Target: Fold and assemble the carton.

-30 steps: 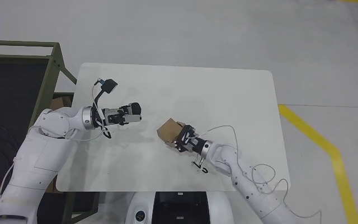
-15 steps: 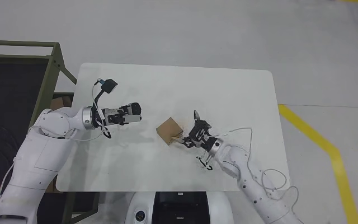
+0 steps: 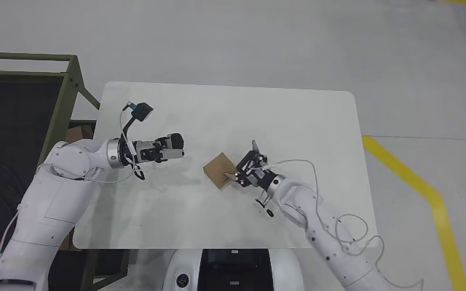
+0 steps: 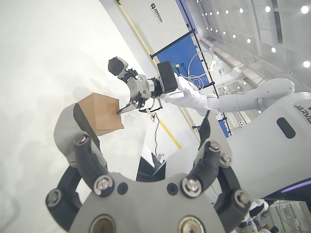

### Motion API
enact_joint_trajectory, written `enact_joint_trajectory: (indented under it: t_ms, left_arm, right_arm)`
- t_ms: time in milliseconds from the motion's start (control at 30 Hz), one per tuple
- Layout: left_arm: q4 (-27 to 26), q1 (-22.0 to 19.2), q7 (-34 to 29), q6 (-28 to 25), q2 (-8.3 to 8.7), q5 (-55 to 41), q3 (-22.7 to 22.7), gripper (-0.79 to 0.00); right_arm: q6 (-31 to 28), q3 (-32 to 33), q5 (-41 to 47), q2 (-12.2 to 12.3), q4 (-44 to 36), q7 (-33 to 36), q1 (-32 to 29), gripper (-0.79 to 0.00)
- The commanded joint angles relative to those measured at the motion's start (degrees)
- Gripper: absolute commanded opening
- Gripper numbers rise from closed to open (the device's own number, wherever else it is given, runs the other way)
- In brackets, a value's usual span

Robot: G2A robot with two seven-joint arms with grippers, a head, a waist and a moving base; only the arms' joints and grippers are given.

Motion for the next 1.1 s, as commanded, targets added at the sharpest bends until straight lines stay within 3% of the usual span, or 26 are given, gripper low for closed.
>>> enact_joint_trajectory:
  t_ms: [0,267,500,633,900,1067]
  left_arm:
    - [0.0,0.0,0.0,0.0,0.0,0.0,0.0,0.0]
    - [0.0,0.0,0.0,0.0,0.0,0.0,0.0,0.0]
    - [-0.83,0.4,1.92,2.01,-0.19,0.96,0.81,0.0]
    - [-0.28,0.04,4.4,1.84,-0.66,1.95,2.37,0.0]
    - [-0.05,1.09,23.48,-5.77,-2.05,21.5,3.97,0.0]
    - [-1.32,3.07,37.91,-7.49,-2.9,36.64,3.37,0.0]
  right_arm:
    - [0.08,-0.21,0.04,-0.07,0.11,0.67,0.19,0.0]
    - [1.08,0.43,-0.09,0.01,-0.98,-1.26,-0.2,0.0]
    - [6.16,5.28,2.16,0.58,-3.65,-11.99,-3.57,0.0]
    - [12.67,8.88,5.54,0.68,-5.36,-17.09,-6.76,0.0]
    - [15.07,12.48,9.41,0.84,-7.46,-21.89,-10.12,0.0]
    - [16.5,14.08,13.3,0.67,-7.52,-23.29,-10.81,0.0]
